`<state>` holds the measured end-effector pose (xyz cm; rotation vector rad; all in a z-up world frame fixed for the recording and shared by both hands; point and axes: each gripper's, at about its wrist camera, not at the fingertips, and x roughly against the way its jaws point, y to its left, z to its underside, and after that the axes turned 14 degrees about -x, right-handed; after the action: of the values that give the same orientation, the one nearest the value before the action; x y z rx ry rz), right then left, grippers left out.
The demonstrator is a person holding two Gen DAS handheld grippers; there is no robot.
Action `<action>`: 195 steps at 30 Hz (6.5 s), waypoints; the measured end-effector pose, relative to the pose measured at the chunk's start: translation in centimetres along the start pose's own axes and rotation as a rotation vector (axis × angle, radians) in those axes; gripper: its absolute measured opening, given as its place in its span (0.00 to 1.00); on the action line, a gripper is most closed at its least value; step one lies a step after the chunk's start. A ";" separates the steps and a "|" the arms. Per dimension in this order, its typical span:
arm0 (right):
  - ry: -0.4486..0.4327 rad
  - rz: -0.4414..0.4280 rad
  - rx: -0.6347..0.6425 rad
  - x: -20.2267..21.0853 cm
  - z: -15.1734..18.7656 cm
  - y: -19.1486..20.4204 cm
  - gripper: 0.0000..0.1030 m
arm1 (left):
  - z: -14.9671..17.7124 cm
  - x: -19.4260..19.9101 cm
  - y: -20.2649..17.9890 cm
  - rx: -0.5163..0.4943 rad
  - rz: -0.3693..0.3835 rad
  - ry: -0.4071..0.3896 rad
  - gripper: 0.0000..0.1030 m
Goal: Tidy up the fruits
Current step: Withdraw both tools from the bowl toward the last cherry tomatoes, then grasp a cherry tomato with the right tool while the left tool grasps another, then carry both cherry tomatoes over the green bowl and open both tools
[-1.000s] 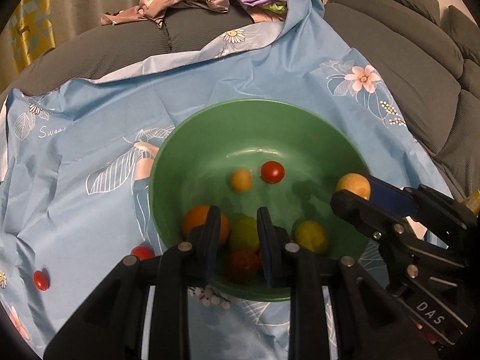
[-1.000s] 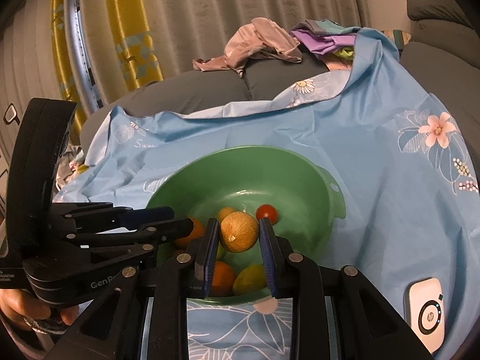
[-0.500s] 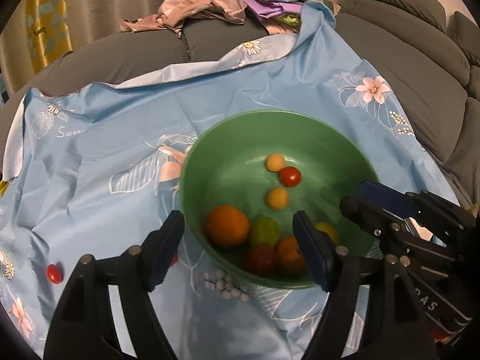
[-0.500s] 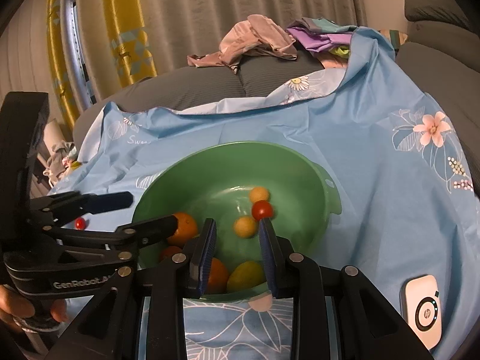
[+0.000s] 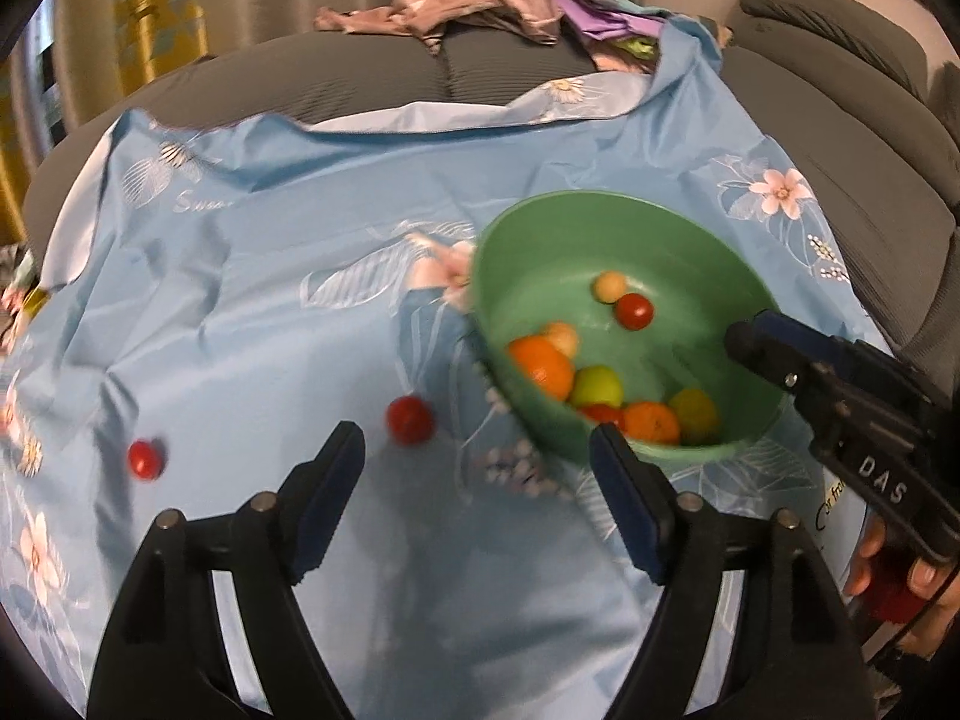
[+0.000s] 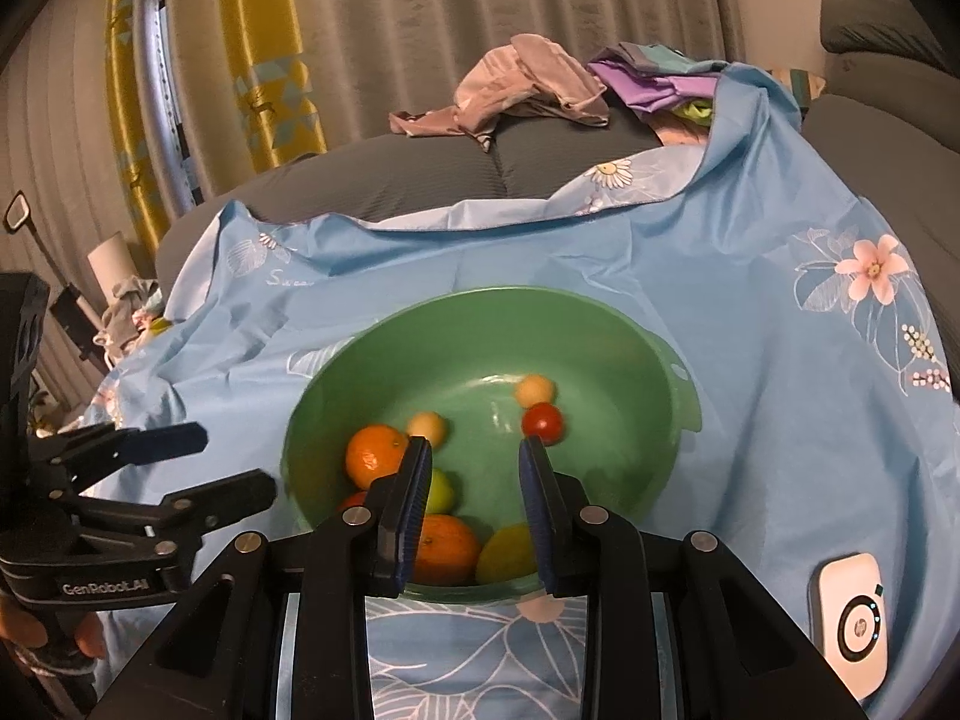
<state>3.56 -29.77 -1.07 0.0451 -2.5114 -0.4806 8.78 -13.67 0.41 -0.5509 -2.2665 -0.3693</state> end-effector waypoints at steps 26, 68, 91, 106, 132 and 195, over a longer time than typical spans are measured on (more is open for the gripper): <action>0.096 -0.158 0.063 1.1 3.5 6.9 0.29 | 10.4 6.7 7.9 0.201 -0.085 0.083 0.82; 0.346 0.114 0.297 -12.7 3.8 15.5 0.29 | 11.0 4.9 18.2 0.308 0.011 0.056 0.81; 0.418 0.091 0.270 -16.4 3.0 13.8 0.27 | 10.1 2.5 19.4 0.298 0.034 0.075 0.80; 0.397 -0.166 0.206 -10.7 3.3 13.2 0.27 | 6.9 -2.7 20.2 0.228 -0.023 0.166 0.58; 0.398 -0.208 0.172 -9.4 3.6 12.5 0.27 | 7.6 -2.7 18.4 0.184 -0.058 0.192 0.24; 0.212 0.084 -0.025 -3.9 -3.5 -4.0 0.28 | -7.9 -6.4 -3.3 -0.157 0.206 0.136 0.28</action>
<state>8.46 -34.17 -1.84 -0.0181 -2.2897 -0.4482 15.96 -21.60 0.65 -0.8081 -2.0391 -0.4689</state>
